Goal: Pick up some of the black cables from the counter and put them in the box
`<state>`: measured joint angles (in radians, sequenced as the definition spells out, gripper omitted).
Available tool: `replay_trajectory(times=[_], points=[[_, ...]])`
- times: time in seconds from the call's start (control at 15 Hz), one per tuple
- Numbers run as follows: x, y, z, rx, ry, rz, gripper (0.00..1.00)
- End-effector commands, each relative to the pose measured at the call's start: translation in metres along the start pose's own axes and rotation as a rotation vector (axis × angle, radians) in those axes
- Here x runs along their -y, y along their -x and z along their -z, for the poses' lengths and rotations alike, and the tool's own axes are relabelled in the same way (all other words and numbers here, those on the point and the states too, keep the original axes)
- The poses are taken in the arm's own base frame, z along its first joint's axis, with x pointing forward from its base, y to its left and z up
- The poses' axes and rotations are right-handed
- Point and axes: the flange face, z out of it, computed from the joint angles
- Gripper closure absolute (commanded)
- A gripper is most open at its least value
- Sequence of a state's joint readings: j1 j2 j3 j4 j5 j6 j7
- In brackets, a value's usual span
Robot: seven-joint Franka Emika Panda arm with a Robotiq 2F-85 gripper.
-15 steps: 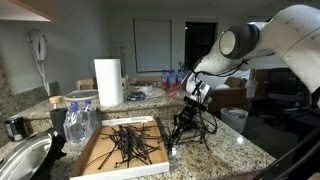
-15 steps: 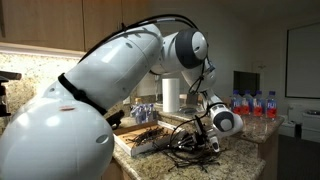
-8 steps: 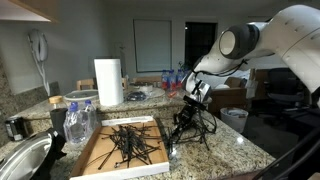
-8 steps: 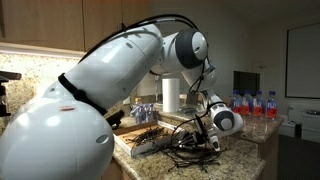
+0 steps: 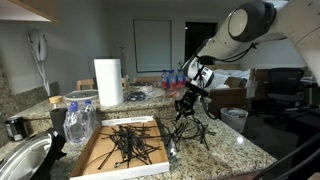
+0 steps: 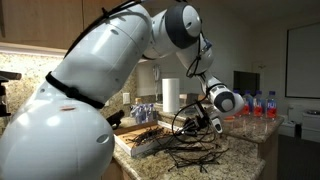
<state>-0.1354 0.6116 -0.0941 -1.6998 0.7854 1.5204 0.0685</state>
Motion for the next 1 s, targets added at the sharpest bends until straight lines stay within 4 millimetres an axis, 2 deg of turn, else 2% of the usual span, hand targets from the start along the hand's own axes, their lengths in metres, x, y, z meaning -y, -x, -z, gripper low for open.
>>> replay_trajectory(times=[0.0,0.2,0.33,0.47,0.53,0.73,0.93], points=[[0.026,0.074,0.017,-0.059,0.067,0.051,1.0],[0.065,0.112,0.02,-0.088,0.146,0.128,1.0],[0.1,0.132,0.011,-0.11,0.2,0.201,1.0],[0.136,0.141,-0.009,-0.107,0.257,0.272,1.0],[0.155,0.14,-0.022,-0.096,0.281,0.309,1.0],[0.189,0.13,-0.059,-0.082,0.344,0.389,1.0],[0.21,0.097,-0.094,-0.071,0.381,0.422,1.0]])
